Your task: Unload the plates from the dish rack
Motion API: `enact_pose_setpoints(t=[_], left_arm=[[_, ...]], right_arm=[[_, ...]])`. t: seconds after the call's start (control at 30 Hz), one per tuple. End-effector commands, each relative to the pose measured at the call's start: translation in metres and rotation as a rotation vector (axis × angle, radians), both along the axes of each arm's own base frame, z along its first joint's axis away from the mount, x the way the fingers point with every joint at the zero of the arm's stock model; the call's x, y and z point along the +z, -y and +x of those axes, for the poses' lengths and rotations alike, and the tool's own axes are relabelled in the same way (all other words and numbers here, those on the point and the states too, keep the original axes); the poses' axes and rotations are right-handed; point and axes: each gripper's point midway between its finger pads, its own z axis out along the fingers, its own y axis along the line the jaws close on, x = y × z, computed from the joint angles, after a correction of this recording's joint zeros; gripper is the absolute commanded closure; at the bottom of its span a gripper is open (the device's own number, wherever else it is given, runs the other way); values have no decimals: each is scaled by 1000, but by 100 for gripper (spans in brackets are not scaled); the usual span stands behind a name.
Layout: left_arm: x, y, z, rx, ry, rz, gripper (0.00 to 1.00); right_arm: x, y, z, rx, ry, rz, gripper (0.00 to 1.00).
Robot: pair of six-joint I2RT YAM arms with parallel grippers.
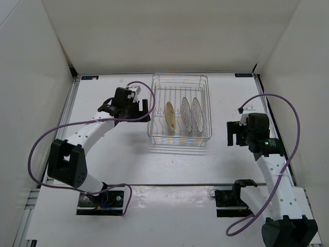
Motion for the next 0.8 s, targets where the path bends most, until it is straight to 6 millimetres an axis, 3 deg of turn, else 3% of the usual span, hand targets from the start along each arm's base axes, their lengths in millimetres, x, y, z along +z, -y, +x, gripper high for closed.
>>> enact_pose_setpoints(t=[0.0,0.17,0.23,0.27,0.37,0.43,0.47,0.53,0.6,0.63,0.7,0.77], left_arm=[[32,22,19,-37,95,-84,0],[69,42,34,-105,252,-65,2],[76,58,39,-152,275,-63,5],[79,70,43,-174,277,-61,7],[83,76,53,-171,288,-19,13],[75,87,51,-202,275,20,15],[84,95,56,-205,302,33,15],[75,105,60,-221,300,116,15],[86,103,66,-196,318,181,15],[69,112,65,-216,288,211,16],[70,111,68,-192,290,257,17],[57,114,67,-195,266,284,18]], right_arm=[[4,-13,-2,70,11,64,10],[-2,-16,-2,70,-23,117,10],[-5,-23,-3,95,-42,146,10],[-4,-17,-1,68,-37,156,10],[-6,-14,-1,50,-41,162,10],[-6,-13,-1,42,-38,170,10],[-7,-13,-1,39,-39,172,10],[-9,-12,-2,27,-33,181,10],[-11,-11,-2,22,-30,185,10],[-13,-10,-3,18,-32,189,10],[-12,-10,-2,14,-26,191,10],[-13,-9,-2,8,-27,196,10]])
